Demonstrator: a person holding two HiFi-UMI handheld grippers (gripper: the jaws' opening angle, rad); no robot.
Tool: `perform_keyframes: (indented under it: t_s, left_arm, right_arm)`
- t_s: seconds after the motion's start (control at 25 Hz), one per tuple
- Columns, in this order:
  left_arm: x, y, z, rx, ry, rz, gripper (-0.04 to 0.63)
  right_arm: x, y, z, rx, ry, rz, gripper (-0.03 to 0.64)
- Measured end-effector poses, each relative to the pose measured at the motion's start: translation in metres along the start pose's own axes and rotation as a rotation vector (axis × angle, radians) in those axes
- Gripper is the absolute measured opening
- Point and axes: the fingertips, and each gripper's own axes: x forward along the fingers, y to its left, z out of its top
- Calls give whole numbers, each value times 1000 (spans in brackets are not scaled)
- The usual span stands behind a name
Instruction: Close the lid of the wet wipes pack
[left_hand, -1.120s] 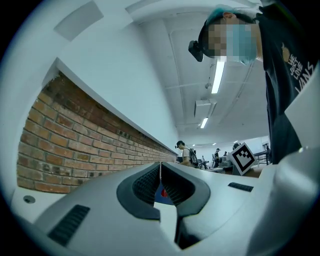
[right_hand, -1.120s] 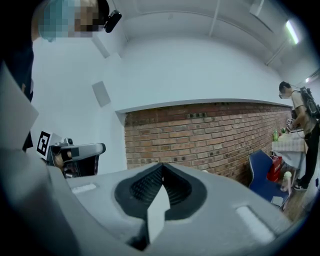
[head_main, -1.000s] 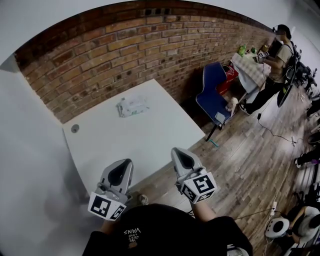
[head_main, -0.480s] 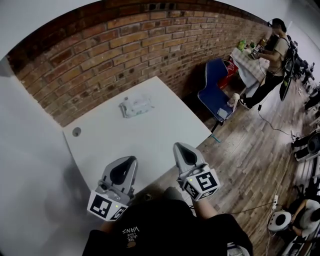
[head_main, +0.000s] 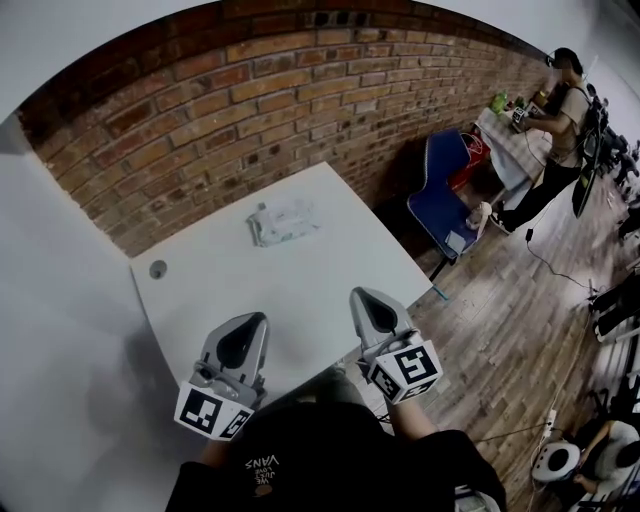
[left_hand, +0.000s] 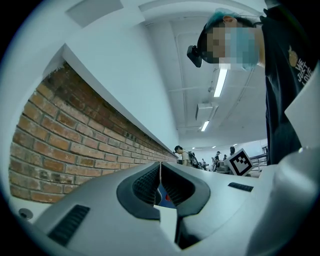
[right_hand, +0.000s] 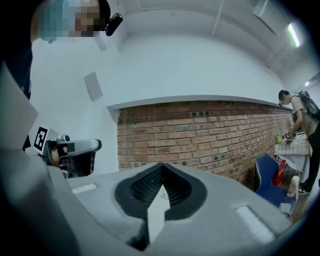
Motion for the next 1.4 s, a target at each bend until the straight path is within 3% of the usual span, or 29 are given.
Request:
perform_keyframes:
  t_s: [0.72,1.4]
  left_arm:
    - [91,63,-29,1,67,138,9]
    - [158,124,-65,28,130,193,10]
  right_arm:
    - [97,-69,5,11,42,137,-2]
    - [165,-110,-7,46,57,215,-2]
